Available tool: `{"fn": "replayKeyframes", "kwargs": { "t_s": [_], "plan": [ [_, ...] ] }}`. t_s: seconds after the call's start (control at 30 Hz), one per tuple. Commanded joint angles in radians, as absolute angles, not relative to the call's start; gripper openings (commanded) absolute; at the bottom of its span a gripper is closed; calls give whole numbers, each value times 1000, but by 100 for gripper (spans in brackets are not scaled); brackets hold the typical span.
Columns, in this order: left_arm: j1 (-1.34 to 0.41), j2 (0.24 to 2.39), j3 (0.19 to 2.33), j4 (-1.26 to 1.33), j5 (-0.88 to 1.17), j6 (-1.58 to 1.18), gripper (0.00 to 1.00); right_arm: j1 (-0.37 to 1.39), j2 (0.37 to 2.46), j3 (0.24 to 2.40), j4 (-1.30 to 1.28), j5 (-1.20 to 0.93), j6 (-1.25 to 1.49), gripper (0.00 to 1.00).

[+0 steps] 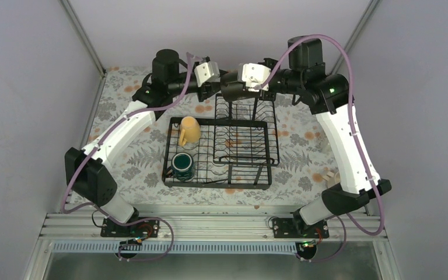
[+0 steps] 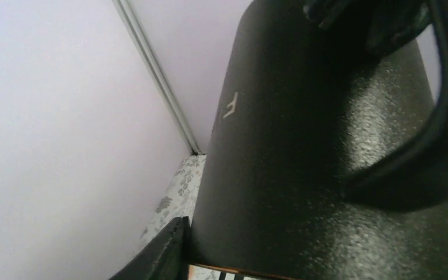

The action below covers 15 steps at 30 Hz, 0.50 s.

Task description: Unload the cups from the dish rack

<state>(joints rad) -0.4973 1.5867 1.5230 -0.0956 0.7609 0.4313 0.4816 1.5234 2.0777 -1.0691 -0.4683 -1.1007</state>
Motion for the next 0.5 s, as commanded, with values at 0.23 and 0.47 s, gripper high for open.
{"fn": "replayKeyframes", "kwargs": {
  "t_s": [0.23,0.47],
  "plan": [
    [-509,1582,1605,-72,939,313,33,452,1521,1938,-787,-527,-1020,4],
    [-512,1600,1636,-93,989,307,10,437,1542,1907,-729,-578,-974,4]
  ]
}}
